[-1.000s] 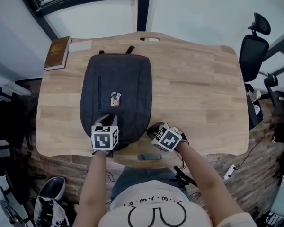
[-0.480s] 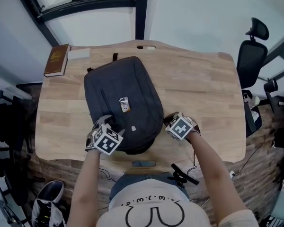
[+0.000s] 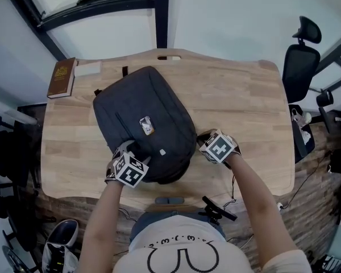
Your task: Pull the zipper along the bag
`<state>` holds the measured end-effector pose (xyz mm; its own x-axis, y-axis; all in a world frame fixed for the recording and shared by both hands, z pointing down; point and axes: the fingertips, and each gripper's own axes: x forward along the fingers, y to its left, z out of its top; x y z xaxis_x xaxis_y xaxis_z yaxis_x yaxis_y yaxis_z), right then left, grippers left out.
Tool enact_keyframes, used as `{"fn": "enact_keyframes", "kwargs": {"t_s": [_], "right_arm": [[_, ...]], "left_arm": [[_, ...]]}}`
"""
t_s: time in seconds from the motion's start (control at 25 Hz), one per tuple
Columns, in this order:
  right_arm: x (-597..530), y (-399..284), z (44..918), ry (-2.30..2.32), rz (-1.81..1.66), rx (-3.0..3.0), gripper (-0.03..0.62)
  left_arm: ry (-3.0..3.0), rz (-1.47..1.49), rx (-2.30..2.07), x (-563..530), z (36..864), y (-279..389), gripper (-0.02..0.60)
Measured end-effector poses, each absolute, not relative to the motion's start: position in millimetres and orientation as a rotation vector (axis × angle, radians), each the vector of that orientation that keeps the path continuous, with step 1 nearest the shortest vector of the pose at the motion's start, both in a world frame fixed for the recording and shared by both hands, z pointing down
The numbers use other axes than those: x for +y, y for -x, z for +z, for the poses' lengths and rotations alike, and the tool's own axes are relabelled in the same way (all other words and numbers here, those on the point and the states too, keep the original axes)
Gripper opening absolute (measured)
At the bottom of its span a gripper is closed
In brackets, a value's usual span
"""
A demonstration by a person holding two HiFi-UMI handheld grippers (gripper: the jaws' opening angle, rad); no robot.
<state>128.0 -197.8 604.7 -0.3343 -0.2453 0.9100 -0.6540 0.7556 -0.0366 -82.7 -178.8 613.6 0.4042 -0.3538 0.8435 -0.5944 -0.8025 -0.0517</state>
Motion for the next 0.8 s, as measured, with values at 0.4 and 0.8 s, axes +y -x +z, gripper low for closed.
{"fn": "enact_keyframes", "kwargs": {"t_s": [0.4,0.8], "right_arm": [[-143,-116,600,-0.619,0.454,-1.947,0.055],[-113,-89,599,-0.751,0.588,-2.005,0.058]], "left_arm": [[-2.373,1.278,-0.887,-182,613,85,0.310],[-2.355,1.281,-0.909,-184,613,90,0.310]]}}
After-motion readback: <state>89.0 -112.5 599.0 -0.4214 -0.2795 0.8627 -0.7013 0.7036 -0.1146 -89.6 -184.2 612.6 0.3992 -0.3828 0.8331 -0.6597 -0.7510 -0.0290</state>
